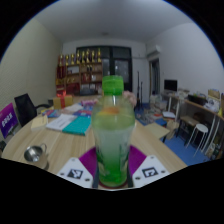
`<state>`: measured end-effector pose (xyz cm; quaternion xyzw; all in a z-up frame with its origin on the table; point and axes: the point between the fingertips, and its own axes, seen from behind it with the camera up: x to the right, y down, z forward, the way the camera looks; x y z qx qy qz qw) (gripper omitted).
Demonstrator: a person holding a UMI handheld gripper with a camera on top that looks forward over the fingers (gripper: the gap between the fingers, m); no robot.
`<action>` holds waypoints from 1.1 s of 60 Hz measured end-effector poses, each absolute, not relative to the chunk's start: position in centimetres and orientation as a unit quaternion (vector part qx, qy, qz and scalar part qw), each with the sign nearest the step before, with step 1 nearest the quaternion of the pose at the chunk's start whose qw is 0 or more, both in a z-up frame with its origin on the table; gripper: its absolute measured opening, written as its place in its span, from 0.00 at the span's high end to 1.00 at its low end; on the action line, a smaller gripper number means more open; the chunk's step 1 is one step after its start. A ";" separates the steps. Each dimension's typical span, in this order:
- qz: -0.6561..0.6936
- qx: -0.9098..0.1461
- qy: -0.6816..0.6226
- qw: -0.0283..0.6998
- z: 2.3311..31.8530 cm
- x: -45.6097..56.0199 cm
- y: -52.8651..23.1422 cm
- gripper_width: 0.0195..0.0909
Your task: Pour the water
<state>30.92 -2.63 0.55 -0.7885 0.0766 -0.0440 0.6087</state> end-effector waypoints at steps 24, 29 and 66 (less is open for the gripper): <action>-0.021 -0.822 0.092 0.562 -0.4 31.5 -5.0 0.17; -0.023 -0.823 0.089 0.560 1.0 30.9 -7.6 0.09; -0.015 -0.842 0.119 0.526 15.6 13.1 -31.9 0.10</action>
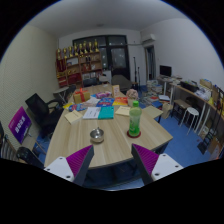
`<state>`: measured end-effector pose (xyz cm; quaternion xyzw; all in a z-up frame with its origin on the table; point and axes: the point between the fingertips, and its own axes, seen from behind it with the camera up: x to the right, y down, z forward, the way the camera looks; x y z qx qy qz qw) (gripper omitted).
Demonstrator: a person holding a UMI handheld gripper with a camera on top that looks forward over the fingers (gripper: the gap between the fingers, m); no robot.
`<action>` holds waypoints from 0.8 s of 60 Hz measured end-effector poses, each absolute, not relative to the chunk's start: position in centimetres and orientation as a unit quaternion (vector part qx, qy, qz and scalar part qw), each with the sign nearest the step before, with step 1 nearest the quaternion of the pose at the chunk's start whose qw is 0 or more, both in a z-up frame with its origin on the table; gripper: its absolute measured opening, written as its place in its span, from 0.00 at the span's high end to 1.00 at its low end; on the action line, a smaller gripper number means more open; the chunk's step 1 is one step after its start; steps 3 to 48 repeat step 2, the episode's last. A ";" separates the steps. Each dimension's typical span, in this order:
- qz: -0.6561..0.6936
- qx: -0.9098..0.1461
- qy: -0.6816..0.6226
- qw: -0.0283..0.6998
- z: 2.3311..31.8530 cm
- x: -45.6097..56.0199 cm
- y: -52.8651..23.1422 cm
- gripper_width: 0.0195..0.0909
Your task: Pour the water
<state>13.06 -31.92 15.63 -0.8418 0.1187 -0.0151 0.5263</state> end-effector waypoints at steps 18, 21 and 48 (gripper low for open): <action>-0.019 -0.840 0.121 0.528 16.3 12.2 -32.7 0.10; -0.019 -0.840 0.121 0.528 16.3 12.2 -32.7 0.10; -0.019 -0.840 0.121 0.528 16.3 12.2 -32.7 0.10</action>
